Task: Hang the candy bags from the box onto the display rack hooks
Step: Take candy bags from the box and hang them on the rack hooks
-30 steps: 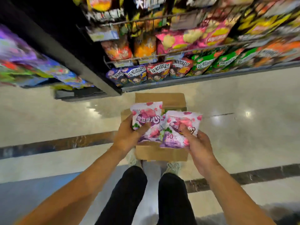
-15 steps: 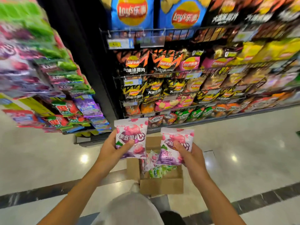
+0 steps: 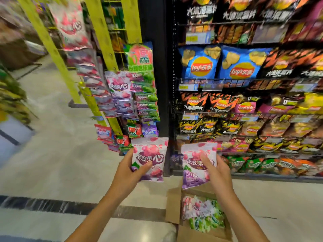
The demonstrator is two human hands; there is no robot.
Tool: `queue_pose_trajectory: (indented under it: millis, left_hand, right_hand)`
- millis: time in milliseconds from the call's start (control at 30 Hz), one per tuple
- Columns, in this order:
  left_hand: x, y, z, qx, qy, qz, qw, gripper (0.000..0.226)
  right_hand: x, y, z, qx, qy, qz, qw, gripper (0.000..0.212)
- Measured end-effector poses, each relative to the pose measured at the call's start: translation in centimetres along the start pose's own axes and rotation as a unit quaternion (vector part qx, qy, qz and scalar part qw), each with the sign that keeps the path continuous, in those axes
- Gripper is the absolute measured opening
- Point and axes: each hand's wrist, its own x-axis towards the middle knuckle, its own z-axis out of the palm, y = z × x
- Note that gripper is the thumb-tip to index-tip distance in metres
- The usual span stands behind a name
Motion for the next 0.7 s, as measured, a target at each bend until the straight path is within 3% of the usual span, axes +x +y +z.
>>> queue_pose_trajectory:
  millis: [133,333,567,700]
  left_hand:
    - [-0.9,1.0,-4.5,-0.005,0.021,0.015,1.0,0.048]
    - [0.9,1.1,-12.1,-0.017,0.024,0.053,0.998,0.049]
    - [6.5,1.3,-23.3,-0.035,0.003,0.075,0.997,0.066]
    - [10.5,2.6,-28.4,-0.033,0.008,0.103,0.994,0.048]
  right_hand:
    - [-1.1,-1.9,5.2,-0.014,-0.032,-0.031,0.999,0.01]
    - [-2.7,-4.4,12.4,-0.037,-0.052,-0.077,0.995,0.023]
    - [-1.9,-7.8,24.6,-0.022,-0.015,-0.11,0.994,0.019]
    - [-1.2,-8.8,30.5,-0.033,0.012,-0.13,0.991,0.03]
